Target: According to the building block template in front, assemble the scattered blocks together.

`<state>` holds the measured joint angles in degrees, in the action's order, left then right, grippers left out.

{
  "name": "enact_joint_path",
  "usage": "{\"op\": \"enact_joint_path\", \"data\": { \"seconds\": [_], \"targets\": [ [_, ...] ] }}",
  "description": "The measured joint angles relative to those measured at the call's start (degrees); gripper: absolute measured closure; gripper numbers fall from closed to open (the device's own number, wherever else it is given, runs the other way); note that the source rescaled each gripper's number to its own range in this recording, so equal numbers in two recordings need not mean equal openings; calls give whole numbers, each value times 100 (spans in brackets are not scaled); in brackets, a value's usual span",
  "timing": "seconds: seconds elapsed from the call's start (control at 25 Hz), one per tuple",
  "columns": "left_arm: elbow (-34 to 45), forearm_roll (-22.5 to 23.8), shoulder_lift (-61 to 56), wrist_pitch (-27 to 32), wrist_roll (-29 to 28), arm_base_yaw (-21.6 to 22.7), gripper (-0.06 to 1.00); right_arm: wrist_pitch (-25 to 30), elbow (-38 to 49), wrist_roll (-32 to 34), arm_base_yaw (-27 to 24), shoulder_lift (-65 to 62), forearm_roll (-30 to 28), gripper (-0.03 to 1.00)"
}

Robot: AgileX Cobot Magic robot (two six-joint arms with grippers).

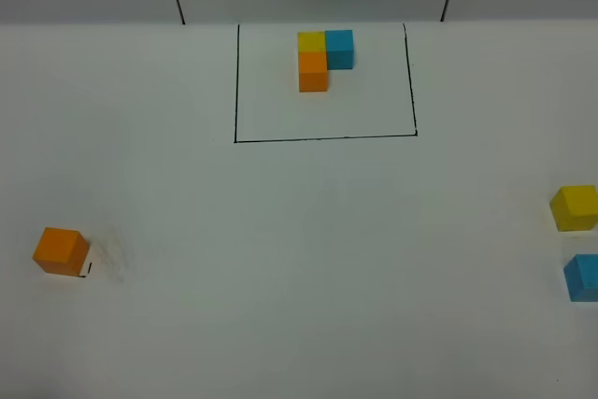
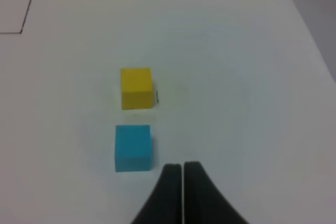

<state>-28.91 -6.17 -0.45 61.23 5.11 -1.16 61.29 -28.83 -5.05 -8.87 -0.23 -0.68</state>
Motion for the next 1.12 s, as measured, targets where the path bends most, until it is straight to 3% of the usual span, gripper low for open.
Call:
{"op": "enact_joint_path", "data": {
  "seconds": [0.16,0.32,0.52,0.8,1.12],
  "targets": [
    [0,168,0,0,-176,0,15,0,0,0,0,0,0,96],
    [0,265,54,0,-270,0,0,0,0,0,0,0,0,96],
    [-118,354,405,119,-294,0,-1,0,0,0,0,0,0,96],
    [-665,875,1189,252,-296,0,-1,0,0,0,0,0,0,96],
    [-708,1217,1776,252,-511,0,-1,0,0,0,0,0,0,96]
  ]
}}
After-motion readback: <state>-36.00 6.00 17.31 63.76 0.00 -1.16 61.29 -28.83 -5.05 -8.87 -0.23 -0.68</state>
